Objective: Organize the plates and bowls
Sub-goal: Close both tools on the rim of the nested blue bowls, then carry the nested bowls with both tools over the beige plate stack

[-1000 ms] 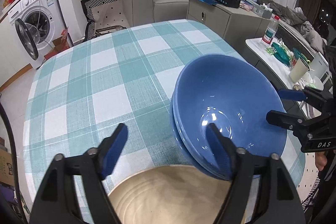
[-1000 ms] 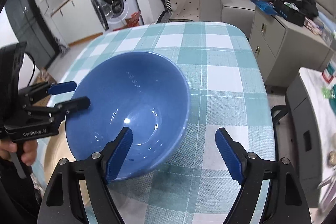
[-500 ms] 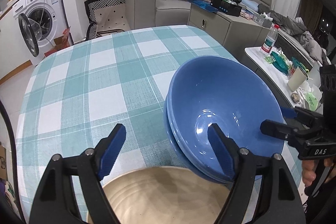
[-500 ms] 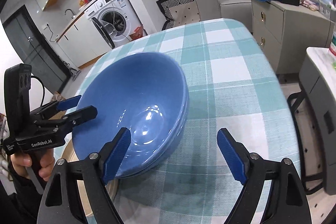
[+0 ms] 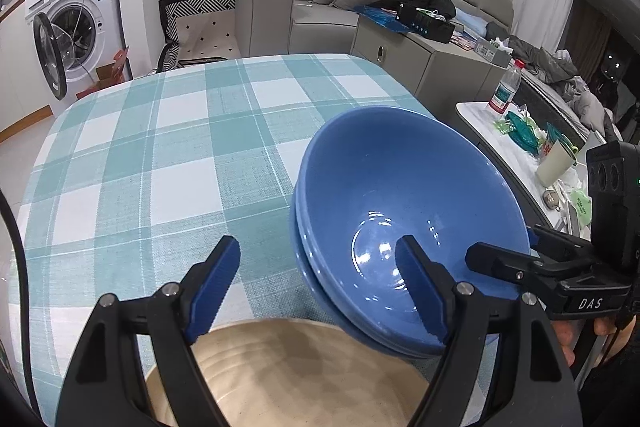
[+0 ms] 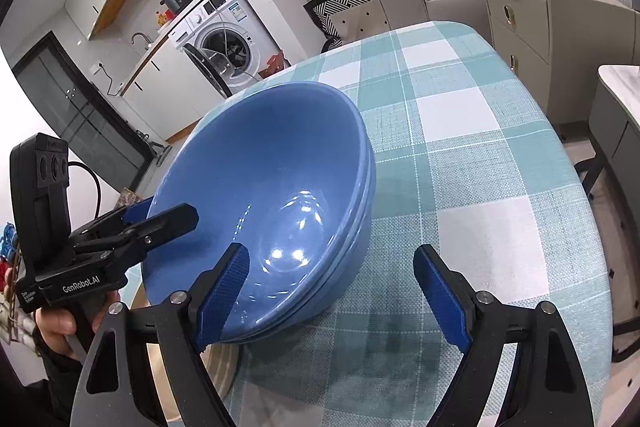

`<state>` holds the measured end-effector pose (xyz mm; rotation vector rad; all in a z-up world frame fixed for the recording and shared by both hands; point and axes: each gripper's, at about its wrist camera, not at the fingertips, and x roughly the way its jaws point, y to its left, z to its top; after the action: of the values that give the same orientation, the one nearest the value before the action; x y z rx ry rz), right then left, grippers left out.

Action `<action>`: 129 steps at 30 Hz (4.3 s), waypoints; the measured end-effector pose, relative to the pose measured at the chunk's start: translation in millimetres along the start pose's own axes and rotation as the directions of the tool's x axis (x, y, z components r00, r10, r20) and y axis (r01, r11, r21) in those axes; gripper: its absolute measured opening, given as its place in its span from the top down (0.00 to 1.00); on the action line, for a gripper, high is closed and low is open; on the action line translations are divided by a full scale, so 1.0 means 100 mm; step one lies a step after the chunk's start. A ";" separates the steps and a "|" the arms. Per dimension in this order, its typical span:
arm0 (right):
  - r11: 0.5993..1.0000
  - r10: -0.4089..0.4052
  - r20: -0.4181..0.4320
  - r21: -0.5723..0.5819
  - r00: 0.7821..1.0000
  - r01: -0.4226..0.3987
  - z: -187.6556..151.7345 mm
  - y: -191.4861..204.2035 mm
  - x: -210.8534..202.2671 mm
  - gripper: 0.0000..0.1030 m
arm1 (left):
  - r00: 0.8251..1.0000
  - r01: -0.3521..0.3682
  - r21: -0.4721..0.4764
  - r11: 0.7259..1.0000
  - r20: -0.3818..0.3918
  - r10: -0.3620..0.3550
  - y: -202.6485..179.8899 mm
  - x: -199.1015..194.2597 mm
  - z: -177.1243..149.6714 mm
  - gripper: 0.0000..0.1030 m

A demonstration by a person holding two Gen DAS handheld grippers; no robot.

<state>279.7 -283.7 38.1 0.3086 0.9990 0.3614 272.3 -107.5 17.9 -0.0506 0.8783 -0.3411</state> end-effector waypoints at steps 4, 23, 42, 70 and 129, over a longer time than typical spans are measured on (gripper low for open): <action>1.000 0.021 -0.005 0.024 1.000 -0.020 0.00 -0.03 0.05 0.17 | 1.000 0.018 -0.009 1.000 -0.001 -0.018 -0.01 0.02 0.00 0.22; 1.000 -0.010 -0.069 0.025 0.998 0.012 0.12 -0.08 0.08 0.24 | 0.999 0.013 -0.011 1.000 -0.035 -0.013 -0.01 0.05 0.05 0.24; 1.000 -0.022 -0.089 0.000 0.996 0.022 0.16 -0.01 0.14 0.46 | 0.997 0.035 0.030 0.999 -0.070 -0.032 -0.07 0.09 0.09 0.48; 0.996 -0.092 -0.115 -0.030 0.989 0.089 0.12 0.08 0.09 0.65 | 0.995 0.000 0.017 1.000 -0.104 0.001 -0.06 0.07 0.08 0.69; 0.984 -0.116 -0.038 -0.141 0.993 0.109 0.25 0.57 -0.36 0.67 | 0.996 -0.089 0.060 0.994 -0.025 0.090 -0.12 -0.50 0.16 0.69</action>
<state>275.2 -250.0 101.8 0.1181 1.0268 0.3345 252.4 -105.1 67.6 0.0480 0.8945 -0.2842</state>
